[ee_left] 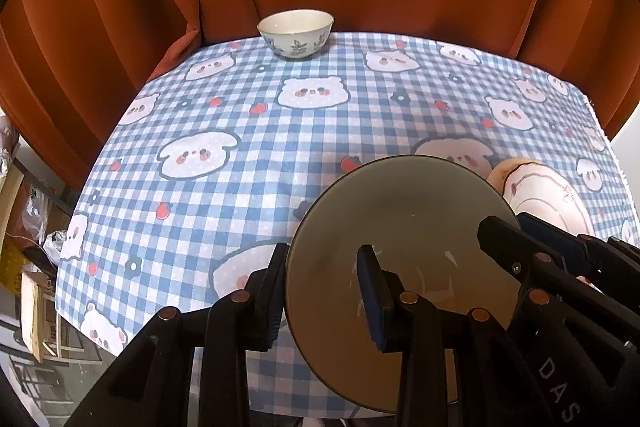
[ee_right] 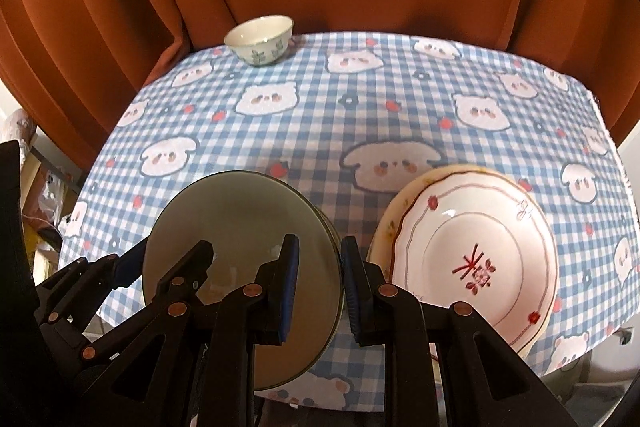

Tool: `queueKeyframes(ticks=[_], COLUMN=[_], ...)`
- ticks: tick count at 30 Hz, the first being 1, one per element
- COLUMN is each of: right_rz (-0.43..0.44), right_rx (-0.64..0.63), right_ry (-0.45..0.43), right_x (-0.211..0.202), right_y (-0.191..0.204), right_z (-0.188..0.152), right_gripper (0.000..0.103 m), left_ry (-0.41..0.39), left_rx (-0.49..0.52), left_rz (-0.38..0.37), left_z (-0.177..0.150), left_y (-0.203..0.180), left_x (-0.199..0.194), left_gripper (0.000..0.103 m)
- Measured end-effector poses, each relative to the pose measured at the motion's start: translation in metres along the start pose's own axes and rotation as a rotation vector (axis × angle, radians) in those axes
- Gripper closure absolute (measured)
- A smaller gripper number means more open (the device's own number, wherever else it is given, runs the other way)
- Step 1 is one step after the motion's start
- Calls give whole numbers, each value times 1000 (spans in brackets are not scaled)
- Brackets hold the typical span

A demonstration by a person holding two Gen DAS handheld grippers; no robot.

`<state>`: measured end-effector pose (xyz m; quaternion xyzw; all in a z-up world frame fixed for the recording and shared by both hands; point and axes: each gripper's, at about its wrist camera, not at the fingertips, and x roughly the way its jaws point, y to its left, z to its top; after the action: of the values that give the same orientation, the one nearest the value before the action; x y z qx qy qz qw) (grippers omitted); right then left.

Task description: Organize plates and bowls

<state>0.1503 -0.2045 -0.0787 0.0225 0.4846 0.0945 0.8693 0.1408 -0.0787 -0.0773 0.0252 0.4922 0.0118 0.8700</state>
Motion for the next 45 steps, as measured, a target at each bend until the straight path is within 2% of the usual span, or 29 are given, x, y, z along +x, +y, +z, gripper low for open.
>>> queueKeyframes(ticks=[14,28,34,38,40,45], right_rz=[-11,-40,-31,-15,-11,4], right_rx=[-5,-27,-17,-11,-9,-32], right_ry=[46,60,67,70,67,36], right_x=[27,39,38,36,32,19], right_y=[0,0,-3,-5,-5,0], right_z=[5,5,-2,-5,-6,-6], right_gripper=[78,75,75,75,75,64], left_ry=[54,50,58,44,23,-20], left_rx=[-6,30,7,12,26,16], left_rz=[-2,7,-30,-42,-37,-7], left_z=[7,6,-2,-6,-7,-8], left_y=[1,-5,-3,-4,-6,2], left_x=[27,33,33,26,20,2], left_gripper=[70,69,63,47,43,33])
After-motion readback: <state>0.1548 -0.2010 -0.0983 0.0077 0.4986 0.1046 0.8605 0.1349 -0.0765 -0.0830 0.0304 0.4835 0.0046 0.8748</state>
